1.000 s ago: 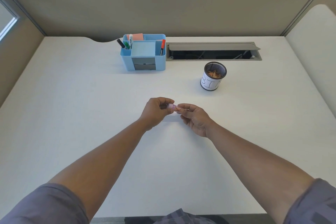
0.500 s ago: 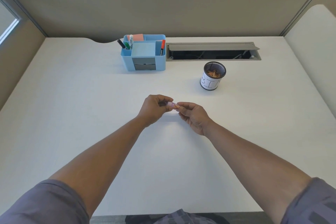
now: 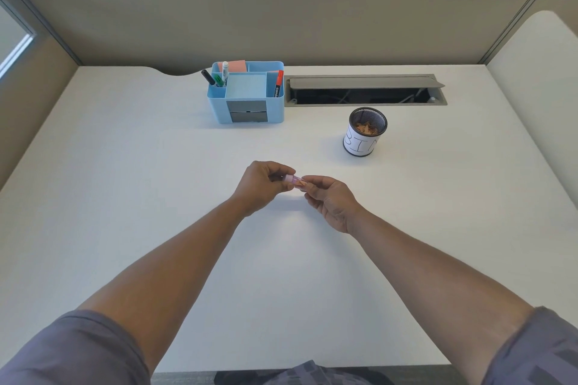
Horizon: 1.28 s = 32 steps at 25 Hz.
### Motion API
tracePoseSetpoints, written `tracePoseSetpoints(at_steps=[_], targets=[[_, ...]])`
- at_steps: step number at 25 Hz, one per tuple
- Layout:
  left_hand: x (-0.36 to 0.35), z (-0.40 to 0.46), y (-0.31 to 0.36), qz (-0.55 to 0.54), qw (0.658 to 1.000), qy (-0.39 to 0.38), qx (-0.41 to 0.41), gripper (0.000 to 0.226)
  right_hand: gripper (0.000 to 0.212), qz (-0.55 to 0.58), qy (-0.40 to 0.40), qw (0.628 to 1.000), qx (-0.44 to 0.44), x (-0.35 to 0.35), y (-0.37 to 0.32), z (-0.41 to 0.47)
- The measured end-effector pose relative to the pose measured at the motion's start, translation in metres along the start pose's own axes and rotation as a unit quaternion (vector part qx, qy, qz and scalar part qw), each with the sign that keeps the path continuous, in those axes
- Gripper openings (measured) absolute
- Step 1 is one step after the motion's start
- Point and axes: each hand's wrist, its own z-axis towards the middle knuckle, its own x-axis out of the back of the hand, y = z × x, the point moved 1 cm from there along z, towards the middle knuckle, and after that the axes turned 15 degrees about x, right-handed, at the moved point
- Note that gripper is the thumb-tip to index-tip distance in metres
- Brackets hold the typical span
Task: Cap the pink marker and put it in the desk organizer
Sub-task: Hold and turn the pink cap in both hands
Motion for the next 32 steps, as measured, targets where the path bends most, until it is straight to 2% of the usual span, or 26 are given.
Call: tracePoseSetpoints(at_steps=[5,8,13,18,21,24,26,29,32], targets=[[0.000,-0.001,0.002,-0.020,1.000,0.006,-0.002,0.025,0.021,0.011,0.009,1.000,0.006,-0.003,-0.002,0.001],[0.004,0.001,0.002,-0.002,1.000,-0.009,0.000,0.025,0.025,0.013,0.003,1.000,-0.004,-0.002,0.000,0.000],[0.002,-0.001,0.000,-0.037,0.999,0.022,0.003,0.024,0.029,0.006,0.014,1.000,0.005,-0.006,-0.002,0.002],[0.004,0.003,-0.002,-0.102,0.994,-0.019,0.029,0.022,0.027,0.028,0.022,0.999,-0.006,-0.005,-0.001,0.002],[0.000,0.004,-0.006,-0.227,0.969,-0.066,0.069,0.020,0.030,0.061,0.030,0.998,-0.016,-0.004,-0.001,0.002],[-0.008,0.004,-0.011,-0.377,0.911,-0.111,0.122,0.014,0.024,0.083,0.038,0.995,-0.032,-0.002,0.000,0.000],[-0.014,0.007,-0.013,-0.412,0.890,-0.120,0.153,0.013,0.019,0.091,0.038,0.994,-0.039,-0.001,0.000,-0.003],[-0.028,0.013,-0.016,-0.366,0.906,-0.106,0.187,0.012,0.018,0.113,0.057,0.992,-0.026,0.001,-0.005,-0.003],[-0.044,0.022,-0.018,-0.304,0.932,-0.062,0.186,0.007,0.021,0.134,0.087,0.987,0.001,0.004,-0.015,0.001]])
